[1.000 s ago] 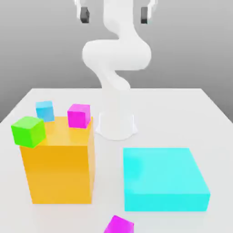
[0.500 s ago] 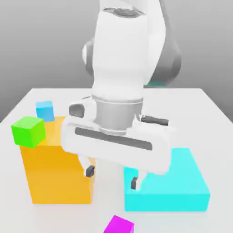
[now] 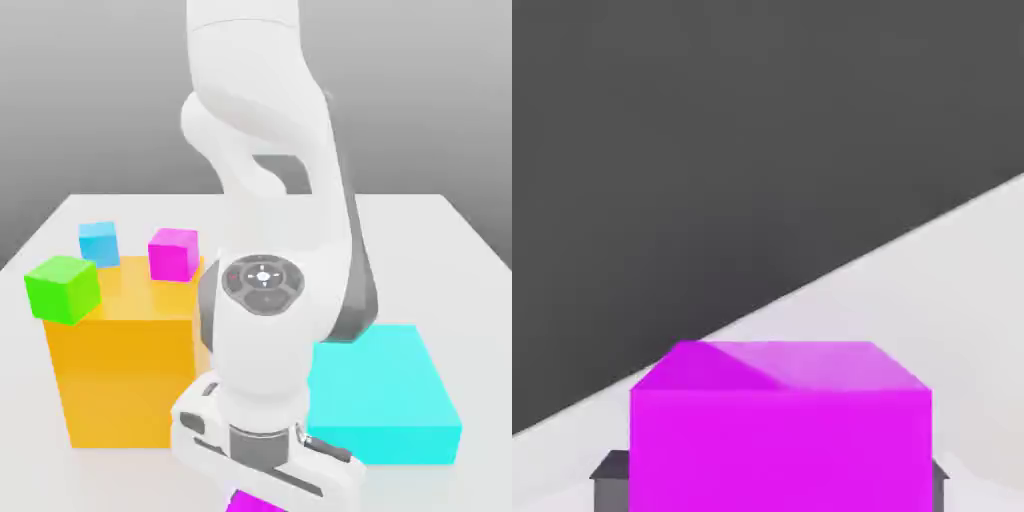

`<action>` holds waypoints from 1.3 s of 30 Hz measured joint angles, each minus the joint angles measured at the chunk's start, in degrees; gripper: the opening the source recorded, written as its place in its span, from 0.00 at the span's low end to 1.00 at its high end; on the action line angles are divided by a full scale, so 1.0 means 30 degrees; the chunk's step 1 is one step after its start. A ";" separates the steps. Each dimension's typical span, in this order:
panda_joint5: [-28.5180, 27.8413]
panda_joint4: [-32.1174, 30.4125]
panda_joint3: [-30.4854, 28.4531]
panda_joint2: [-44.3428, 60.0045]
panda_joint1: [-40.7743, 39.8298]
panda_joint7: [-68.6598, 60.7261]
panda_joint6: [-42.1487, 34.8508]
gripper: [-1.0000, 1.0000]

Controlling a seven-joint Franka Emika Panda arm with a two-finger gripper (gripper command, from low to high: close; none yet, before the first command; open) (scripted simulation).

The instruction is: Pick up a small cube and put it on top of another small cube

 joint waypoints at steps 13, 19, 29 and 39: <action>-0.0007 -0.2166 -0.0374 -0.7878 -0.1239 -0.0103 -0.5895 0.00; 0.0003 -0.3485 -0.0718 -1.1959 -0.2115 -0.0151 -0.8697 0.00; 0.0839 -0.5712 -0.1764 -1.8882 -0.3034 -0.0745 -1.3277 0.00; 0.1748 -0.8685 -0.2787 -2.3872 -0.3645 -0.1398 -1.5116 0.00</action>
